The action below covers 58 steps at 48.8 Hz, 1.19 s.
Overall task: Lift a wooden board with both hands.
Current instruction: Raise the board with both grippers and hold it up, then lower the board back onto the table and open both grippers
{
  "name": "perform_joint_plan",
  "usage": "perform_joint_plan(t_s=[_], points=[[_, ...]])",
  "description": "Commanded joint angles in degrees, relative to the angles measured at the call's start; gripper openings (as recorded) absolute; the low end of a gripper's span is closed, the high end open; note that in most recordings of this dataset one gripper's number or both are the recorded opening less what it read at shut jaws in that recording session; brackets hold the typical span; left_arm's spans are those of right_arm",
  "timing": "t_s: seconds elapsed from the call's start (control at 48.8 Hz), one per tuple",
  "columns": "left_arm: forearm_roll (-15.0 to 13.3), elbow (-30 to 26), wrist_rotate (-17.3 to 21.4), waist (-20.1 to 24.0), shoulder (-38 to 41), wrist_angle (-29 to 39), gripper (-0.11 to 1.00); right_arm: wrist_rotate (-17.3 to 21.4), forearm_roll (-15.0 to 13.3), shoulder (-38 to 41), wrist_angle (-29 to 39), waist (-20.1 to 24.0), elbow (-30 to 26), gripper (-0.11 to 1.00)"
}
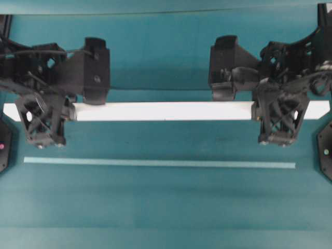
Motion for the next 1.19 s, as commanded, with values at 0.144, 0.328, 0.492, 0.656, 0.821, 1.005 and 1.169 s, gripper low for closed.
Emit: perform_joint_plan(t_s=[0.144,0.328,0.492,0.656,0.821,1.005,1.169], points=[[0.1,4.2,-0.3,-0.3,1.3,-7.1,0.17,0.2,0.3,0.3,-6.9,1.0,6.3,0.21],[0.1,9.1,-0.5,-0.3,3.3,-11.2,0.17,-0.4,0.3,0.5,-13.2,1.7,12.7,0.21],[0.0,12.9,-1.0,-0.4,4.5,-15.4,0.17,-0.1,0.4,0.7,-19.1,1.8,17.1,0.21],[0.0,16.5,-1.7,-0.3,5.5,-19.9,0.17,-0.4,0.3,1.8,-22.1,1.8,20.5,0.21],[0.0,19.4,-2.5,-0.4,6.3,-23.5,0.17,-0.4,0.4,3.2,-25.6,2.0,22.5,0.21],[0.0,22.9,-2.9,-0.4,7.6,-27.1,0.17,-0.7,0.6,5.5,-28.3,2.5,24.9,0.21],[0.0,25.4,-3.0,-0.7,9.7,-32.6,0.17,-1.3,2.0,6.9,-31.8,2.9,26.2,0.21]])
